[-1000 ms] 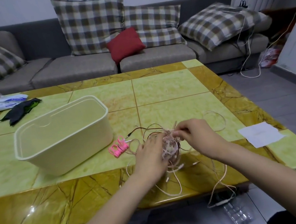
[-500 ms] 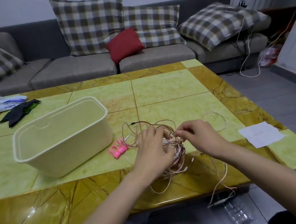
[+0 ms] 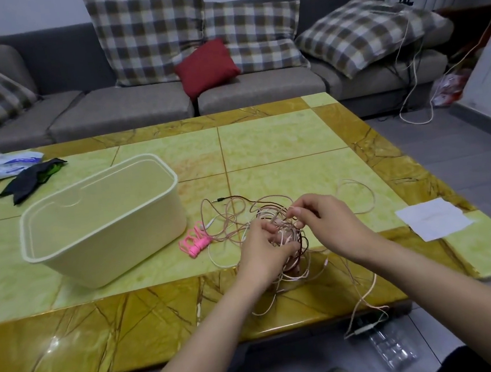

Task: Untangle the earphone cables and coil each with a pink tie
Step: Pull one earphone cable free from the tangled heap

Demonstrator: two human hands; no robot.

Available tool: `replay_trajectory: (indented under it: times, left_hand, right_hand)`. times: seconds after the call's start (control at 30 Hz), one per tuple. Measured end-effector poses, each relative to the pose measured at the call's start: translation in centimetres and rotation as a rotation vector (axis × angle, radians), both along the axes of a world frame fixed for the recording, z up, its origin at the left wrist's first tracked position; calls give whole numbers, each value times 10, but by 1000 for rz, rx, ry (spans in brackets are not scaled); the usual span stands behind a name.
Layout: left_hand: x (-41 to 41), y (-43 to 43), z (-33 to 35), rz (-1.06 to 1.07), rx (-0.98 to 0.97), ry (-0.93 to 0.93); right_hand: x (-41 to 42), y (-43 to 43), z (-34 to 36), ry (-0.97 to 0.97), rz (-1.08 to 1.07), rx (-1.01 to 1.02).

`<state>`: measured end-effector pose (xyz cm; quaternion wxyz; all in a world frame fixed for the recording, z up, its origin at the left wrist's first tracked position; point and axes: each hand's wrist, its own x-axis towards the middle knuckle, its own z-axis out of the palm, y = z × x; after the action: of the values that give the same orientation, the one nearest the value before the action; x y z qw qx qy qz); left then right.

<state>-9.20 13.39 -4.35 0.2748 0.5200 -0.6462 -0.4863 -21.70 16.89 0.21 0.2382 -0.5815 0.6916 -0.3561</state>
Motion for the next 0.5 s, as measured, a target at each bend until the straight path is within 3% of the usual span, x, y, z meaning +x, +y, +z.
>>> replay_trajectory:
  times: [0.23,0.5]
  left_hand:
    - [6,1,6,51,-108,23]
    - [8,10,8,-42,-249,-41]
  right_hand:
    - [-9,7,-5,139,50,91]
    - [-1,10,-10,289,24,91]
